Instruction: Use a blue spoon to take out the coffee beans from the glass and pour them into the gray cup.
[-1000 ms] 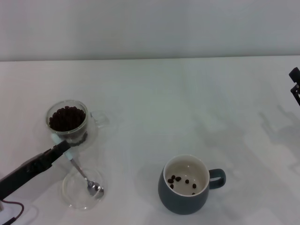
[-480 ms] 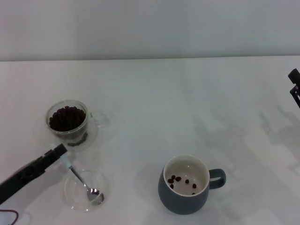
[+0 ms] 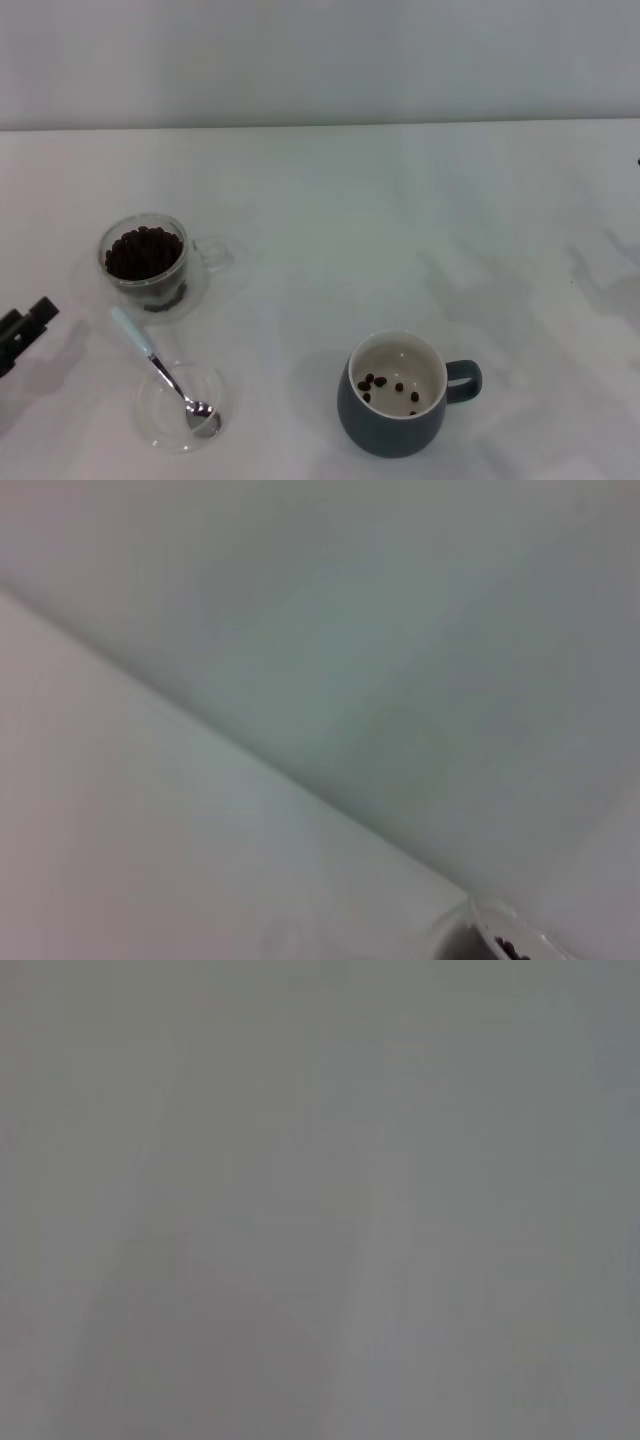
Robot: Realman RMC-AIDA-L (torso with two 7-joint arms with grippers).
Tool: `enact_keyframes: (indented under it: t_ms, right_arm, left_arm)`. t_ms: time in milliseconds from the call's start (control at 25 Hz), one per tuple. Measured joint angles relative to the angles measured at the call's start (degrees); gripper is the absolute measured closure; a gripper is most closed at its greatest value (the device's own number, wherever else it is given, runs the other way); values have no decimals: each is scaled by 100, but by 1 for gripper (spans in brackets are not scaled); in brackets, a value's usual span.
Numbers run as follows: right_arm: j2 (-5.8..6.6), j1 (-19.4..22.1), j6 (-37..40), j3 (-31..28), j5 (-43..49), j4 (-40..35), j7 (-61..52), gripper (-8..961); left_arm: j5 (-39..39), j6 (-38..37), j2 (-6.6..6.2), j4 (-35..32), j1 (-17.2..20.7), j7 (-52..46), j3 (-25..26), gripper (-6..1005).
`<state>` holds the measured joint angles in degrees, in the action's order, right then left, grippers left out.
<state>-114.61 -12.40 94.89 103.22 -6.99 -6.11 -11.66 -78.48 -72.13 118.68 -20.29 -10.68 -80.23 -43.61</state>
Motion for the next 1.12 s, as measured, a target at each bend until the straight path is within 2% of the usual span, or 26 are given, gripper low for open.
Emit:
enact_keyframes:
  t_ms: [120,520,840,1120]
  right_arm:
    - [-6,33,70,-3,1,2,151,379]
    - [-41,101,318,-6,7,4,582,379]
    - [-58,108,517,-81,-70,-23,659,379]
    - [-95,-22,233,-41,-69,-255,625,379]
  left_arm:
    - [139,-113,1,-103,84,597,58,283]
    - [1222,-775,41,-31,234,3395,137,293]
    - [2466,-832,52,487,71,5221,142,295]
    - [3384,-764,32,865,-159,6205,143,296]
